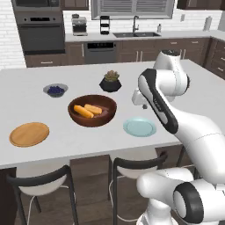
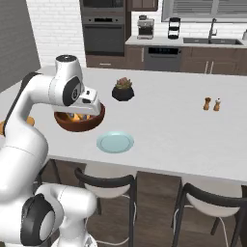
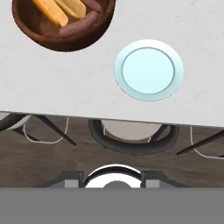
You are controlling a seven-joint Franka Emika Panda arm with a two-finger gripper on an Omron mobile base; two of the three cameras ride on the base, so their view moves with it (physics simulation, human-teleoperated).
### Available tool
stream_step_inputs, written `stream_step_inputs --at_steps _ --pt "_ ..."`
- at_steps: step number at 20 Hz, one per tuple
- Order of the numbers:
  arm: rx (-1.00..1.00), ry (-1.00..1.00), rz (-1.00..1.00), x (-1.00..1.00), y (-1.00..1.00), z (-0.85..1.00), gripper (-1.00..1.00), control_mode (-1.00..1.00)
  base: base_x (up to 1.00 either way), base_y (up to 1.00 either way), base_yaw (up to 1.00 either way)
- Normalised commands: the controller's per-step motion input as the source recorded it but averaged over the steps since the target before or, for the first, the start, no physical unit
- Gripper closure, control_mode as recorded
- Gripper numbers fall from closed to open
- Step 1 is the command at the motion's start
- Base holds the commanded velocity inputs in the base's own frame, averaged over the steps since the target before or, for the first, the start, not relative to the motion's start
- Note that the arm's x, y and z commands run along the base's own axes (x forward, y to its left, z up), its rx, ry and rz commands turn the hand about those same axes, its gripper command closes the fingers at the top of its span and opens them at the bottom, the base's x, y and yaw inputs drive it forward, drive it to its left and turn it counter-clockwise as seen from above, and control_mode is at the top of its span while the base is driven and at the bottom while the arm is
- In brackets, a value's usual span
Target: Place one bun and one sausage from the bowl on each plate.
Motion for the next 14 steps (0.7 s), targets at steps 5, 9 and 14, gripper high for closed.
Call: stream_step_inputs --at_steps 5,9,14 --pt "0.0 0.0 0.0 0.0 0.0 0.0 -1.0 1.0 -0.11 0.1 0.0" --pt "0.0 0.0 0.0 0.0 0.0 0.0 -1.0 1.0 -0.21 0.91 0.0" --pt "0.0 0.0 0.0 0.0 0.0 0.0 -1.0 1.0 -0.03 0.93 0.0"
